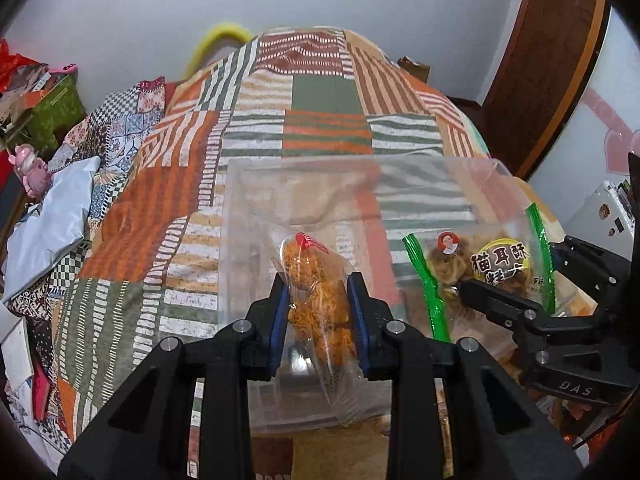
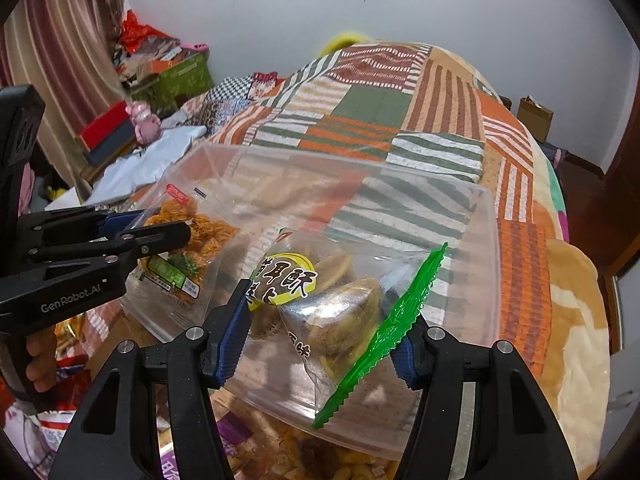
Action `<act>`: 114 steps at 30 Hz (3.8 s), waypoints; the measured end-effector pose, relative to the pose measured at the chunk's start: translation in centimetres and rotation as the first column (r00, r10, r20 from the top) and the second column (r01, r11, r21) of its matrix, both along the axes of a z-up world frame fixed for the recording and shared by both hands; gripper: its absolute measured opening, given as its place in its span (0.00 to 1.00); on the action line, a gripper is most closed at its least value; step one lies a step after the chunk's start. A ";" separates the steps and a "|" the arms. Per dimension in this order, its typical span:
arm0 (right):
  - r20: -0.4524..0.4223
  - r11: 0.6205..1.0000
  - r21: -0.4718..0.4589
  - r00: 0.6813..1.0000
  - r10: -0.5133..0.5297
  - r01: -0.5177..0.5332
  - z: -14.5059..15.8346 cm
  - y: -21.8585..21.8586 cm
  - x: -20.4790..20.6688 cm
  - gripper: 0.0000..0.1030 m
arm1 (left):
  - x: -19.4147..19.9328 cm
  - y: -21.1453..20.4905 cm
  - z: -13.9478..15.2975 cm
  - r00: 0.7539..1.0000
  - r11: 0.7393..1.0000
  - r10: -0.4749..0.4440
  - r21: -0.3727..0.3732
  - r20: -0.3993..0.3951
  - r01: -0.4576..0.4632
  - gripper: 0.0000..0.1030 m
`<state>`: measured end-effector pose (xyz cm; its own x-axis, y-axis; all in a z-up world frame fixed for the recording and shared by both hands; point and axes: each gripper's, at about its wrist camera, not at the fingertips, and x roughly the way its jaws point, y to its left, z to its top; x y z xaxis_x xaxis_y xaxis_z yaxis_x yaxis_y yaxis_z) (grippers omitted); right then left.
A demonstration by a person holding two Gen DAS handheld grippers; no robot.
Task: Organize snacks
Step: 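Lower both held bags into the clear box and open both grippers, then grasp the wrapped cake block with the left gripper while the right grasps the nut-cake pack, then lower both held packs into the clear box and open both grippers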
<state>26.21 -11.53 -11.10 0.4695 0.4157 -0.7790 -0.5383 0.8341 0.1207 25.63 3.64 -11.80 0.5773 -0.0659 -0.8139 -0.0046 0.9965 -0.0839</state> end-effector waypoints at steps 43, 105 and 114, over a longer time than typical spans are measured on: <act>0.148 0.996 0.067 0.986 -0.071 0.062 5.5 -4.4 -7.5 0.70 | -9.4 0.5 4.2 0.995 0.999 0.029 0.036 0.098 -0.033 0.68; 0.115 0.986 0.077 0.981 -0.155 0.147 1.5 -6.1 -8.8 0.72 | -13.5 -0.1 1.9 0.999 0.996 -0.020 -0.081 0.026 0.022 0.53; 0.169 0.984 0.120 0.974 -0.153 0.133 3.7 -5.7 -8.9 0.72 | -12.7 -0.1 4.9 0.994 0.996 -0.008 -0.089 0.106 0.018 0.53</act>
